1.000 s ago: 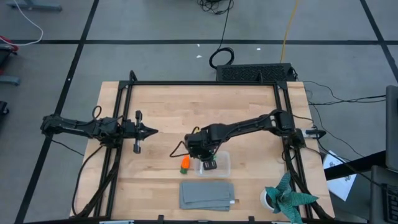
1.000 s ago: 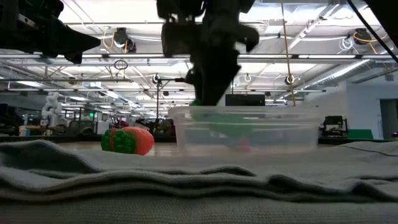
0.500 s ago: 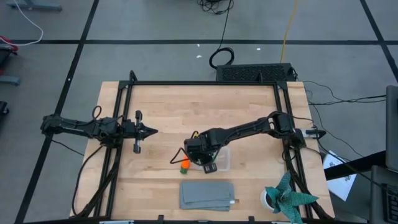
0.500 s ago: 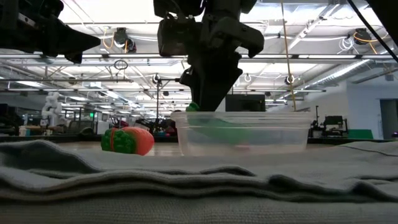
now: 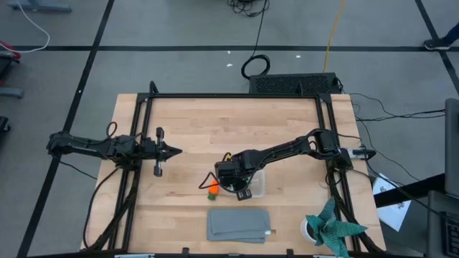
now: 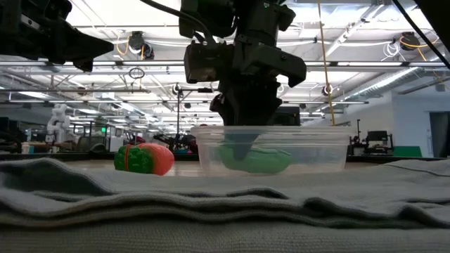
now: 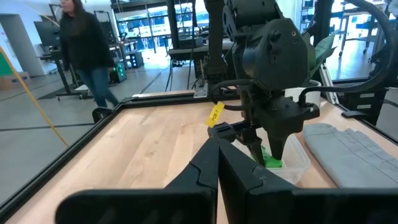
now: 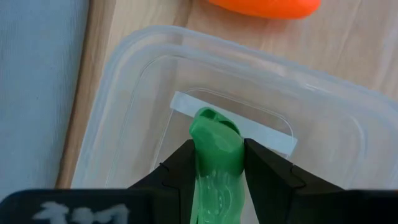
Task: Pick and placing Produce into tupperware
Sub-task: Put the green peas into the transparent bin, then put the carrot into the transparent bin
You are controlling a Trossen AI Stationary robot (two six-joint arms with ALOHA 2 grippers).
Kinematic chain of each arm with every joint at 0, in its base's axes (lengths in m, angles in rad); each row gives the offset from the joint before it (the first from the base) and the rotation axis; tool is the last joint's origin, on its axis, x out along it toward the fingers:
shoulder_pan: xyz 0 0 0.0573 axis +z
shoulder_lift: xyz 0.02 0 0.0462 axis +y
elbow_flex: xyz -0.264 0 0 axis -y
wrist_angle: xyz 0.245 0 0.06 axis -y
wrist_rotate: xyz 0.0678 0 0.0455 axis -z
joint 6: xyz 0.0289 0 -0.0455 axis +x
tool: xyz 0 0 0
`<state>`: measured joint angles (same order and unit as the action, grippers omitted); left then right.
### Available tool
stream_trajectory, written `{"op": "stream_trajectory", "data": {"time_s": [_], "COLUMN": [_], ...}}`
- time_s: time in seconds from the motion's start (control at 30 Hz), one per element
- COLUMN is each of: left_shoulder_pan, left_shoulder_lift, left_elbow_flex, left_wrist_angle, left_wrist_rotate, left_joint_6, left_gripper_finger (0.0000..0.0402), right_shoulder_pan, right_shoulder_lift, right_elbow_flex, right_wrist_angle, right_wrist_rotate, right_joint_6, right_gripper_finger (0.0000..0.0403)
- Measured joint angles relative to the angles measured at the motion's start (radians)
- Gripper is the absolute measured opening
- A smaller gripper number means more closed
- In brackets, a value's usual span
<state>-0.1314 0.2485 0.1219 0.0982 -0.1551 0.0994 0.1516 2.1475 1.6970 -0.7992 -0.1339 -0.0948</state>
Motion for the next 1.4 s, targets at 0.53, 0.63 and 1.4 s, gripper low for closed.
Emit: {"op": "stream_trajectory", "data": {"time_s": [0.53, 0.63, 1.4], "left_shoulder_pan": [0.000, 0.000, 0.000], "left_shoulder_lift": [0.000, 0.000, 0.000], "left_elbow_flex": [0.000, 0.000, 0.000], "left_wrist_angle": [0.001, 0.001, 0.002], "left_wrist_rotate": [-0.001, -0.002, -0.002], "left_joint_6": [-0.003, -0.003, -0.001], "left_gripper_finger": [0.0005, 0.0005, 0.0005], "right_shoulder_pan": [0.008, 0.008, -0.021], "right_shoulder_lift": [0.000, 0.000, -0.251], "right_elbow_flex": [-0.001, -0.001, -0.002], "right_wrist_angle": [0.012, 0.010, 0.026], "right_wrist_rotate": [-0.002, -0.002, 0.062], "right_joint_6": [0.049, 0.064, 0.079], "right_gripper_finger": [0.0131, 0.0151, 0.0138]}}
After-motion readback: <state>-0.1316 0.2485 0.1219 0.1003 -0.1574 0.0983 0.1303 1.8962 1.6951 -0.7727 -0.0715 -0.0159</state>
